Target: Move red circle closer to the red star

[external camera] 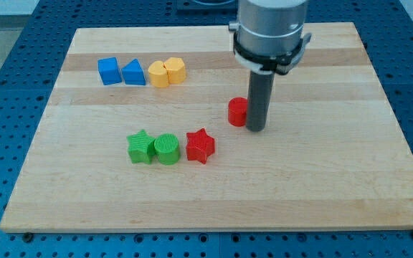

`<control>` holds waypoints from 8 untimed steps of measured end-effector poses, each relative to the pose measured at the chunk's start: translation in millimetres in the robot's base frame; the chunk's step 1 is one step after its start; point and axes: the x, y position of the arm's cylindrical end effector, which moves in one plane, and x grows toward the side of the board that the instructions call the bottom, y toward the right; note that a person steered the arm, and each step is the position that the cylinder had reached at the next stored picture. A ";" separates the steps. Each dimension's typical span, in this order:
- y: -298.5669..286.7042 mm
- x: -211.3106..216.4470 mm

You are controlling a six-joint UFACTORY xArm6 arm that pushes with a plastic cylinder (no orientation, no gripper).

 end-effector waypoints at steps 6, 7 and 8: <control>-43.3 5.5; -43.3 27.9; -43.1 27.0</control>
